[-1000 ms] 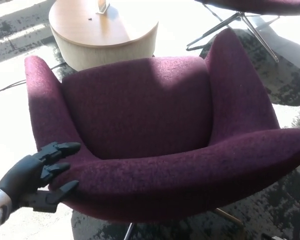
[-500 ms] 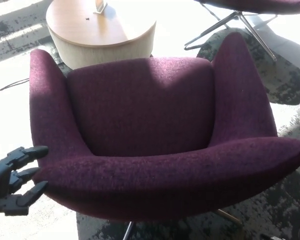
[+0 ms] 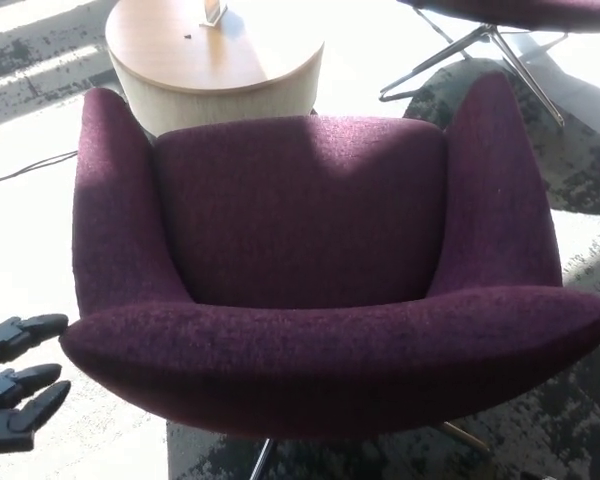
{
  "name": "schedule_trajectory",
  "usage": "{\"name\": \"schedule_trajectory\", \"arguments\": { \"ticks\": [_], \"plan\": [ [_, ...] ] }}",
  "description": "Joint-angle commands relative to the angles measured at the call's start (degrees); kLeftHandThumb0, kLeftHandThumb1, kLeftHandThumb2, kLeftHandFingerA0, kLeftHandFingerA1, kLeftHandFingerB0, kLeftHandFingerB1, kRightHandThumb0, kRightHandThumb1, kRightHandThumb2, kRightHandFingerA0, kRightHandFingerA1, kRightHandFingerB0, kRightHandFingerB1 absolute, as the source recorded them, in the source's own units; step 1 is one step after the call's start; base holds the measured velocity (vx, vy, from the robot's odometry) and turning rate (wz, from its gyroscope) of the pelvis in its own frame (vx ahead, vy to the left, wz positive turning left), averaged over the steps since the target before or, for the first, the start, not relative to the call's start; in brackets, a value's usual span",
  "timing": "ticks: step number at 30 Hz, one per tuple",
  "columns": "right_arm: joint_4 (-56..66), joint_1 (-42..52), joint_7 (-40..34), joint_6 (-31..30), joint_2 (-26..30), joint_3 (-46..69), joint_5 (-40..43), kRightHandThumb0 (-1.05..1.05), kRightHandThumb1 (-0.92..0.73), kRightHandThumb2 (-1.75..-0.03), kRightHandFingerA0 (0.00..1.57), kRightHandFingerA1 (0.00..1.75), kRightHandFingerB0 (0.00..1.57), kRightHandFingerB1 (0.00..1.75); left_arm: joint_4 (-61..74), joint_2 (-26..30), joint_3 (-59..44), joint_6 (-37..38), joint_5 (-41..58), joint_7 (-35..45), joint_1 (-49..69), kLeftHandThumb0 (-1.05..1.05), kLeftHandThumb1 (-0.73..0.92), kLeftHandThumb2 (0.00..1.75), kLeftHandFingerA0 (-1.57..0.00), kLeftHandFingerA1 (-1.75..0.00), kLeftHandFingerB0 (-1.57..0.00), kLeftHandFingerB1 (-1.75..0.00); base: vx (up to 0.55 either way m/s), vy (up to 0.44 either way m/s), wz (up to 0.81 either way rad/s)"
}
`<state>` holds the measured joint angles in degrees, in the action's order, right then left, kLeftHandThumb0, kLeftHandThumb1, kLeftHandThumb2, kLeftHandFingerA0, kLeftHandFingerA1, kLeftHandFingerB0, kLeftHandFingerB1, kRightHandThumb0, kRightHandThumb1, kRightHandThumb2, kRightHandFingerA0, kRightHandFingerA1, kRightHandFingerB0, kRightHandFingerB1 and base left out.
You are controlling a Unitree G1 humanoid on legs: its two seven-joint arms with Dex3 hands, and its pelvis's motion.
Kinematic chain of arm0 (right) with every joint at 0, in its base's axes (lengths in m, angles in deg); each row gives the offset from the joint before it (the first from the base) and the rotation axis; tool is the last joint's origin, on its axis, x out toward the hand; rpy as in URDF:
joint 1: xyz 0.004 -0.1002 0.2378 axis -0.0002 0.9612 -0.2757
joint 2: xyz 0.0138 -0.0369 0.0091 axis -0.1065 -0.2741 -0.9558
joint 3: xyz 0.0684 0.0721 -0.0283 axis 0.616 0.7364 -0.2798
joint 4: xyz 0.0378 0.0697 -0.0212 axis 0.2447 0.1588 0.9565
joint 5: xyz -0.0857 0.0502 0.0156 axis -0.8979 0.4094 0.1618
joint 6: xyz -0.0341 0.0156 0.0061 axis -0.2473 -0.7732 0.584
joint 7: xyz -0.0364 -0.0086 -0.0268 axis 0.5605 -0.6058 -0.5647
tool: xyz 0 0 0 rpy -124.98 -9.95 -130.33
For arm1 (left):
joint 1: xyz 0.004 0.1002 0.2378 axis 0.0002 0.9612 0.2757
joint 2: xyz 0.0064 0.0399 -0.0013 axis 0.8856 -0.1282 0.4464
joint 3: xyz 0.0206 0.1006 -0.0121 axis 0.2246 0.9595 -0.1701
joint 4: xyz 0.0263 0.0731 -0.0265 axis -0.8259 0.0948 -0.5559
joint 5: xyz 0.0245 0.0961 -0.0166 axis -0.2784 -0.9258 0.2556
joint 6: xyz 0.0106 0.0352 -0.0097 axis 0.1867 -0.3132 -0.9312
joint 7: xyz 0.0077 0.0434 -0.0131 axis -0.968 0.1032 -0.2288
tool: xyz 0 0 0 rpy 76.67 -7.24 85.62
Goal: The robot stands in front of a sofa and uses its left hand to push the left side of the sofa
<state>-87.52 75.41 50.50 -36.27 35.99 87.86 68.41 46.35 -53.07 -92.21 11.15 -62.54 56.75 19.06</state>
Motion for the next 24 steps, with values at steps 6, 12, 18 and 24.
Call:
{"name": "schedule_trajectory", "arguments": {
  "ticks": [6,12,18,24],
  "plan": [
    [-0.2,1.9,2.3,0.8,0.1,1.2,0.9,-0.72,-0.86,-0.67,0.59,0.45,0.48,0.35,10.1,-10.2,-12.3,7.4,6.1,-7.7,18.8,-0.80,0.66,1.19,0.00,-0.50,-0.09,-0.45,0.00,0.000,0.00],
    [-0.3,3.2,0.5,0.9,0.0,-0.3,-0.8,-0.72,-0.87,-0.67,0.57,0.41,0.52,0.36,4.3,-12.2,-10.1,14.1,0.5,-10.5,24.8,-0.77,0.90,0.69,-0.15,-0.48,-0.12,-0.43,0.00,0.000,0.00],
    [-0.4,4.1,-0.8,1.6,0.1,-2.0,-2.0,-0.72,-0.88,-0.68,0.55,0.40,0.53,0.36,-6.9,-11.3,-6.7,18.3,-2.1,-10.9,23.2,-0.84,0.66,1.10,-0.21,-0.57,-0.07,-0.50,0.00,0.000,0.00],
    [-0.3,5.1,-0.3,2.0,0.3,-2.6,-2.2,-0.71,-0.88,-0.67,0.57,0.43,0.55,0.37,-11.7,-11.0,-5.8,19.1,-0.7,-9.0,22.9,-0.71,0.61,1.07,-0.13,-0.53,-0.02,-0.47,0.00,0.000,0.00]
  ]
}}
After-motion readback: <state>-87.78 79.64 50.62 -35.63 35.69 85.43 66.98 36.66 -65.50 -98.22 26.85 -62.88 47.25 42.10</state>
